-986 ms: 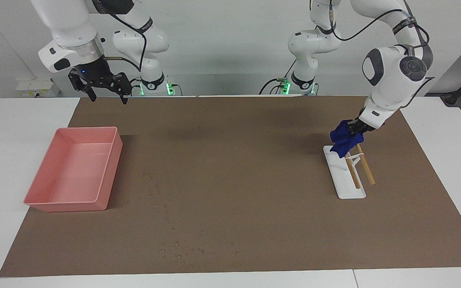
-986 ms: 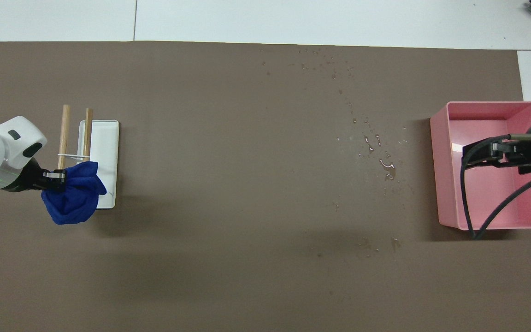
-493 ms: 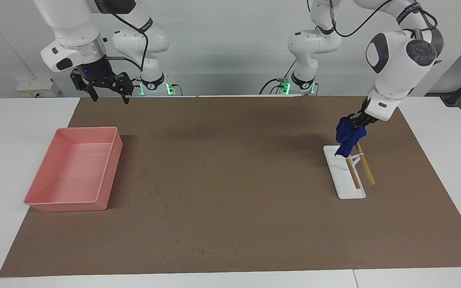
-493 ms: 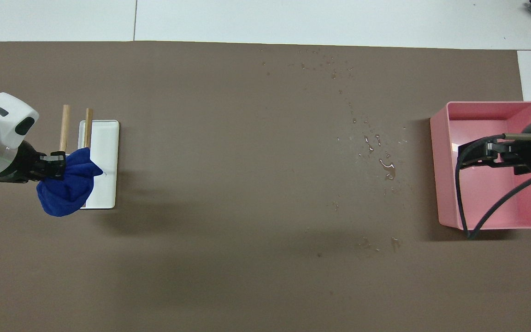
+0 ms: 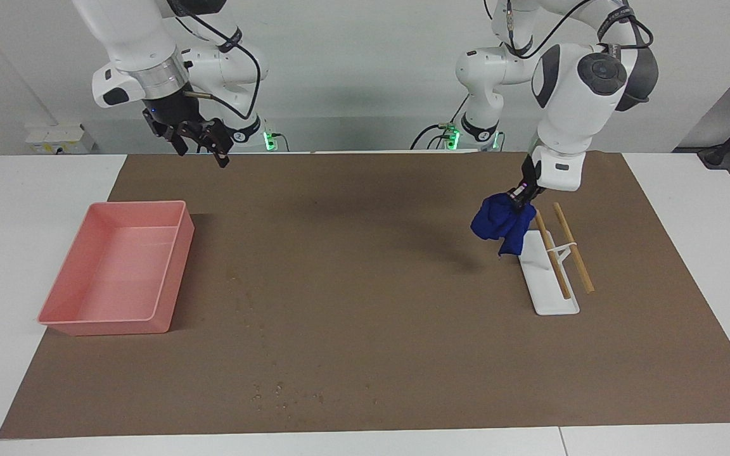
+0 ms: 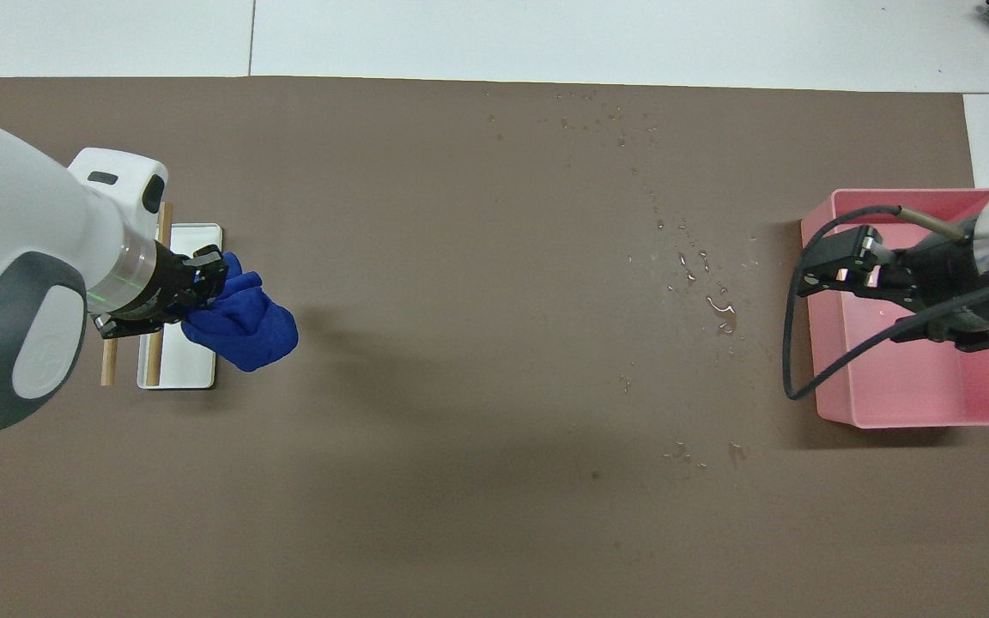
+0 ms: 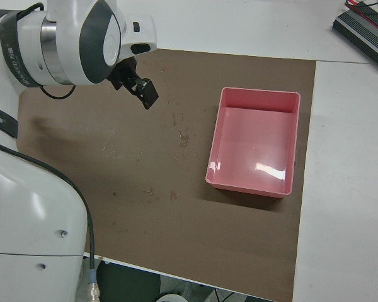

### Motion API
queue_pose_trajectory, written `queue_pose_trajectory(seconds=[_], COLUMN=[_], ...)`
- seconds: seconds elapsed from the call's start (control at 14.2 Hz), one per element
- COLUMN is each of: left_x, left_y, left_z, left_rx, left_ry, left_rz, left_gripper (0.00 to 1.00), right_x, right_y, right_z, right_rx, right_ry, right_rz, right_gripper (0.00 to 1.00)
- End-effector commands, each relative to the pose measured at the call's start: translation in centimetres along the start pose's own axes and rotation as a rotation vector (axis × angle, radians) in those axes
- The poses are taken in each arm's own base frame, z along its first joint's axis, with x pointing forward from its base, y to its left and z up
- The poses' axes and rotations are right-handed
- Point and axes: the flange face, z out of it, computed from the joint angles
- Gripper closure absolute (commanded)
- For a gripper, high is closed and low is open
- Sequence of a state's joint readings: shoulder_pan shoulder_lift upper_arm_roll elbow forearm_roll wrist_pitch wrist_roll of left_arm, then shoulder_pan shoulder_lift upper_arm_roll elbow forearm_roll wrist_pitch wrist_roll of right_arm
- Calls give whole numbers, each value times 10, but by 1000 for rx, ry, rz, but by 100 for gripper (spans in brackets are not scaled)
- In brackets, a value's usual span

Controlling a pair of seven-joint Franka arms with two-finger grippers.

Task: Wipe water with towel using both arms
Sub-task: 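Lift the blue towel with the left gripper while the right gripper approaches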

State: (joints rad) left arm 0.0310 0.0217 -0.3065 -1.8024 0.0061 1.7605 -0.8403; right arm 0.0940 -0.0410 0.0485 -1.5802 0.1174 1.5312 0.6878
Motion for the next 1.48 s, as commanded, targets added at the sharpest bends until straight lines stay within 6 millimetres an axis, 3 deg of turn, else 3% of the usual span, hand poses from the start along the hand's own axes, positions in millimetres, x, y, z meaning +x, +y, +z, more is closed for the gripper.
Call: queue_pose_trajectory(seconds=[0.0,0.35,0.7,0.99,1.2,1.41], left_x=[-25,-87,-140,-161,-172,-184], left_y=[37,90,119,146,154,161], left_z=[-13,-25,-26,-57,-81,-90], left_rx=[-28,-60,-74,-181,-246,-289], left_ry=[-5,-13,-35,-101,-121,-142], left_rz=[-110,-238,-380,-637,-728,-794], left_gripper=[100,100,100,100,100,100], right_x=[-5,-8,-22,-25,-30,-41], right_y=[-16,-51,-101,-116,-118,-132], right_z=[8,34,59,71,94,108], right_rx=[74,182,257,278,247,258], right_ry=[-32,-167,-306,-373,-434,-491], right_rz=[200,632,823,884,911,977], right_gripper=[0,0,0,0,0,0])
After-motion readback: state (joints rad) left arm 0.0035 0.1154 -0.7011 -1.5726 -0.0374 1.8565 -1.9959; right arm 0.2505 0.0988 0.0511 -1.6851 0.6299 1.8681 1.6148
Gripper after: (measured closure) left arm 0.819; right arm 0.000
